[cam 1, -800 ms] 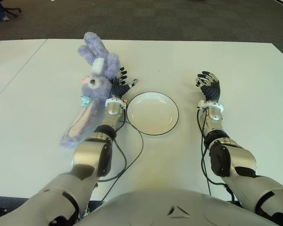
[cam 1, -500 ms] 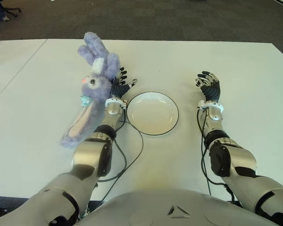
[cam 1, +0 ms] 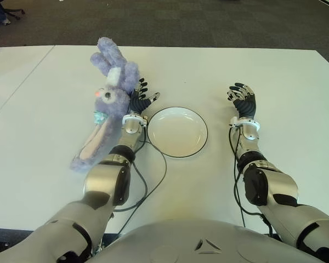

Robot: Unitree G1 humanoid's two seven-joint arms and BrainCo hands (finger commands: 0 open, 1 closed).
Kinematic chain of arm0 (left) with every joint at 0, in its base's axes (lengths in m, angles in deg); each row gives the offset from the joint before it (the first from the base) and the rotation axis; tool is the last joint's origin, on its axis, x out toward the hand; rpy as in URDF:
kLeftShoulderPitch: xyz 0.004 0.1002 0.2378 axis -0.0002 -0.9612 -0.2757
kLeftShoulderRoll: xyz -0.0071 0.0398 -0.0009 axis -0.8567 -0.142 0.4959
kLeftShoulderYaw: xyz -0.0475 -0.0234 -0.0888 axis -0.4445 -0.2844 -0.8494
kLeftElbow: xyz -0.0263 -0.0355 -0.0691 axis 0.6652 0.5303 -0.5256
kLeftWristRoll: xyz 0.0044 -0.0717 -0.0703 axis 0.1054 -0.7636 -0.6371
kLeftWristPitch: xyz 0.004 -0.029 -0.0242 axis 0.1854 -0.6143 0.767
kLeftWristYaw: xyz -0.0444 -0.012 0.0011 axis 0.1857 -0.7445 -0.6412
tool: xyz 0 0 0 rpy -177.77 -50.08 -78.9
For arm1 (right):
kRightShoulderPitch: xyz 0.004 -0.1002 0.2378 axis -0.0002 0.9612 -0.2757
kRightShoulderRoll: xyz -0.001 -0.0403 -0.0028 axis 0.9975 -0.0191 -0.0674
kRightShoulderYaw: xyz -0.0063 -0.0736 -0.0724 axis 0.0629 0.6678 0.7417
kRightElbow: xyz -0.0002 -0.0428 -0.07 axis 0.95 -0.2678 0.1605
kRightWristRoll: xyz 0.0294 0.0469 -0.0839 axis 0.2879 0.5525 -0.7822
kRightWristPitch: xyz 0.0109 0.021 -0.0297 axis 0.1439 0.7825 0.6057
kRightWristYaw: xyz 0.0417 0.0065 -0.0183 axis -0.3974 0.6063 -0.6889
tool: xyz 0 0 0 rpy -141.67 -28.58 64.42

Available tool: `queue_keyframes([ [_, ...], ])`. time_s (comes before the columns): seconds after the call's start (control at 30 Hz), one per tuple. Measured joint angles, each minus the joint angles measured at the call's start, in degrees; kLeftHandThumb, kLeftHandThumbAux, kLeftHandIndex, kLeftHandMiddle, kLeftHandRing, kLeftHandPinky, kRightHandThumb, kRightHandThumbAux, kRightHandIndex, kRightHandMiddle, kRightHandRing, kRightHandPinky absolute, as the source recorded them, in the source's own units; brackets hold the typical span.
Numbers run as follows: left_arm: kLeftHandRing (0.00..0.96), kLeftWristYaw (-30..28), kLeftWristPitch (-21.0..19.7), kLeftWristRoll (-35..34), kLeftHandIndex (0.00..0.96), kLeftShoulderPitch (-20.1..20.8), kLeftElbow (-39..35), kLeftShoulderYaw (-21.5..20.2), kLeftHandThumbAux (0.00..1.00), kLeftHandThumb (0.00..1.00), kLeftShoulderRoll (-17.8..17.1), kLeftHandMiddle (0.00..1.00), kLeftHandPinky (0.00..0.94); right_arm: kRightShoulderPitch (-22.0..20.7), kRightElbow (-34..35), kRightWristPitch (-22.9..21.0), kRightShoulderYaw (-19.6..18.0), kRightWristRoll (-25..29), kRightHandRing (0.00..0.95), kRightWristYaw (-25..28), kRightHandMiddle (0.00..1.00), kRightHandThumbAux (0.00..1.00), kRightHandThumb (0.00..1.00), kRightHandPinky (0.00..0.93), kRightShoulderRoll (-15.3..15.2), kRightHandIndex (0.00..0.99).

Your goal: Put the doll into the plate.

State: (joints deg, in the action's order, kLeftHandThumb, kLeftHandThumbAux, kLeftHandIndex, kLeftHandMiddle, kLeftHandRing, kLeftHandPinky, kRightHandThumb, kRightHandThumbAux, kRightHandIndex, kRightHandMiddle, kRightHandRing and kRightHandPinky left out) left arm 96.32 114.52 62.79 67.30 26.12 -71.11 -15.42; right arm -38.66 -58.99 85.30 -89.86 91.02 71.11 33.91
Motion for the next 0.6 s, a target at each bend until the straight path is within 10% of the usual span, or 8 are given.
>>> queue_keyframes([
  [0.6,0.126,1.0,2.4,0.4,0.062,-0.3,0.0,1.2,0.735,0.087,-0.1,0.136,0.092,0.0,0.0,0.0,0.0,0.0,0.395,-0.1,0.353,0.858,0.481,0.416,0.0,0.287],
])
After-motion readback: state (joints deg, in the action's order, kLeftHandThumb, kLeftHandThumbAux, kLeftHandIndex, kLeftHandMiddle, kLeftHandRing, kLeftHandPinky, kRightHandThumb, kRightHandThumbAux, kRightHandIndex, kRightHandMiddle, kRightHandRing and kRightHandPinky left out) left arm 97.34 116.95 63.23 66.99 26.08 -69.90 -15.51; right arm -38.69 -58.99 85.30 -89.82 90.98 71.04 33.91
